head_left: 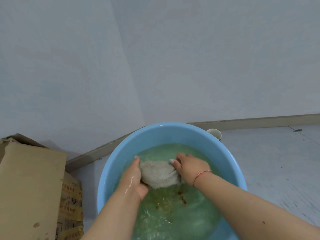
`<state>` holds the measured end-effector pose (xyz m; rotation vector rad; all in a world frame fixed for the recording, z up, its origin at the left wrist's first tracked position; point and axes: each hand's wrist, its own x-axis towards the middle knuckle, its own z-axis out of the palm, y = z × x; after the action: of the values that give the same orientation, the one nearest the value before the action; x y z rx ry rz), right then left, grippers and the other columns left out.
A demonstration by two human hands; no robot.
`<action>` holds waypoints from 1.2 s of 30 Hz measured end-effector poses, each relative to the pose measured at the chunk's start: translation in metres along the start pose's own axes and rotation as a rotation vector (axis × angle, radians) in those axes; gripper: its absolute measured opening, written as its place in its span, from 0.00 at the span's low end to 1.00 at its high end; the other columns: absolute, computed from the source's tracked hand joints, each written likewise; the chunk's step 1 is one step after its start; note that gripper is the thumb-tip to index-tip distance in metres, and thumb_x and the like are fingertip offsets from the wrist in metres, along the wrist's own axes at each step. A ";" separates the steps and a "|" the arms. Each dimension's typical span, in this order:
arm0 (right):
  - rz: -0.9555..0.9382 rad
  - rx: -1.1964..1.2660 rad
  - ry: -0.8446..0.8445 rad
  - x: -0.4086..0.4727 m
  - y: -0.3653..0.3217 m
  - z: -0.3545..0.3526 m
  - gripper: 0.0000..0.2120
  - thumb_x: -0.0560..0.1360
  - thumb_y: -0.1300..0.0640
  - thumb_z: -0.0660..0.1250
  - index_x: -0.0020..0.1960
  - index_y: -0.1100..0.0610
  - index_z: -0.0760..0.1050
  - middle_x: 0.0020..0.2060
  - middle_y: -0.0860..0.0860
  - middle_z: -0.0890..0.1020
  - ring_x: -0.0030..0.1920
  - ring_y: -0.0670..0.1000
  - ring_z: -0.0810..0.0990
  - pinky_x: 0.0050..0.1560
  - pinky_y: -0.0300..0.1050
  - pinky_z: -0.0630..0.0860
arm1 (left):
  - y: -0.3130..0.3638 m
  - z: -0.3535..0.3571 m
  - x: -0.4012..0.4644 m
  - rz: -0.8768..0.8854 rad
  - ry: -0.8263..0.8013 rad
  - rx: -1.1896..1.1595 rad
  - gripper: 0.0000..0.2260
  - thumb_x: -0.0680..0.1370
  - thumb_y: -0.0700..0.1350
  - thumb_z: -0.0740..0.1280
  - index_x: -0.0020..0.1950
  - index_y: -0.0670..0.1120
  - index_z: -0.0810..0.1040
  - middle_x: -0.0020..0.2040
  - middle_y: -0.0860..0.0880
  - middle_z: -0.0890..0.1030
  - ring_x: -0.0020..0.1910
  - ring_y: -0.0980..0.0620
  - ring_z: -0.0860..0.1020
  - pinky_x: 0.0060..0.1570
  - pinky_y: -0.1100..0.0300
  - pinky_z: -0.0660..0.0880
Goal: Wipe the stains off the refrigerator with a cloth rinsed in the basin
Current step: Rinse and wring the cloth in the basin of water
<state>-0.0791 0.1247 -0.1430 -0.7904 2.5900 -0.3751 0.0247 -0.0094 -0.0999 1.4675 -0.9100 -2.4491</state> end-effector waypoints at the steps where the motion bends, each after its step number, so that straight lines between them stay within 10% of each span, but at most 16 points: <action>1: 0.034 -0.054 -0.052 0.001 0.006 0.003 0.21 0.78 0.36 0.47 0.57 0.50 0.68 0.55 0.54 0.75 0.55 0.58 0.75 0.51 0.50 0.72 | 0.002 -0.005 -0.001 0.046 0.028 0.066 0.13 0.82 0.51 0.61 0.59 0.42 0.73 0.48 0.41 0.79 0.47 0.41 0.79 0.46 0.45 0.77; 7: 0.084 -0.292 -0.468 -0.004 0.003 0.027 0.32 0.76 0.53 0.61 0.76 0.53 0.51 0.64 0.57 0.70 0.62 0.60 0.74 0.58 0.54 0.72 | 0.014 -0.030 0.008 0.377 0.239 1.251 0.23 0.74 0.49 0.64 0.69 0.48 0.69 0.61 0.47 0.75 0.55 0.46 0.77 0.50 0.58 0.73; 12: -0.083 -0.513 -0.506 -0.020 -0.024 -0.013 0.19 0.76 0.63 0.60 0.66 0.59 0.71 0.57 0.55 0.79 0.54 0.57 0.80 0.51 0.51 0.77 | -0.002 -0.020 -0.008 0.678 -0.301 1.605 0.28 0.72 0.38 0.69 0.70 0.54 0.68 0.65 0.58 0.70 0.62 0.59 0.70 0.51 0.75 0.64; 15: -0.318 -0.407 -0.465 -0.037 -0.056 -0.059 0.14 0.74 0.54 0.66 0.59 0.55 0.77 0.37 0.50 0.81 0.33 0.52 0.79 0.34 0.40 0.75 | -0.009 -0.013 -0.011 0.602 -0.574 1.428 0.28 0.67 0.34 0.74 0.62 0.54 0.73 0.54 0.61 0.78 0.51 0.64 0.76 0.47 0.77 0.70; 20: -0.447 0.154 -0.152 -0.048 -0.052 -0.120 0.09 0.71 0.53 0.72 0.49 0.49 0.75 0.35 0.48 0.79 0.35 0.52 0.79 0.34 0.48 0.77 | -0.011 -0.006 -0.017 0.527 -0.503 0.935 0.09 0.71 0.39 0.75 0.49 0.44 0.80 0.38 0.40 0.82 0.31 0.49 0.77 0.34 0.57 0.74; 24: -0.322 0.752 0.013 -0.020 -0.010 -0.111 0.15 0.68 0.58 0.76 0.50 0.50 0.75 0.38 0.46 0.80 0.38 0.44 0.79 0.41 0.38 0.77 | -0.004 0.002 -0.021 0.458 -0.471 0.413 0.15 0.65 0.36 0.72 0.51 0.44 0.77 0.36 0.43 0.76 0.31 0.47 0.73 0.35 0.54 0.73; 27: -0.201 1.078 -0.099 -0.014 -0.005 -0.061 0.09 0.71 0.56 0.73 0.47 0.57 0.76 0.38 0.51 0.81 0.41 0.50 0.78 0.43 0.40 0.77 | 0.004 0.014 -0.033 0.418 -0.556 0.080 0.15 0.65 0.34 0.67 0.51 0.39 0.77 0.35 0.44 0.78 0.31 0.50 0.74 0.33 0.60 0.76; 31: -0.189 1.576 -0.457 -0.027 -0.029 -0.015 0.38 0.63 0.43 0.77 0.66 0.60 0.70 0.58 0.57 0.79 0.59 0.57 0.77 0.58 0.51 0.75 | 0.006 0.021 -0.043 0.316 -0.687 -0.206 0.14 0.69 0.41 0.57 0.43 0.36 0.80 0.38 0.40 0.80 0.38 0.47 0.81 0.45 0.55 0.77; 36: 0.044 1.581 -0.555 -0.039 -0.032 -0.030 0.22 0.63 0.55 0.76 0.54 0.58 0.74 0.38 0.54 0.82 0.36 0.51 0.81 0.34 0.43 0.79 | -0.002 0.016 -0.035 0.344 -0.737 0.159 0.33 0.61 0.33 0.59 0.67 0.43 0.69 0.61 0.43 0.78 0.60 0.47 0.78 0.57 0.56 0.76</action>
<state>-0.0477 0.1255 -0.0930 -0.1466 1.1338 -1.5683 0.0295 0.0133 -0.0690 0.3346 -1.3587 -2.6866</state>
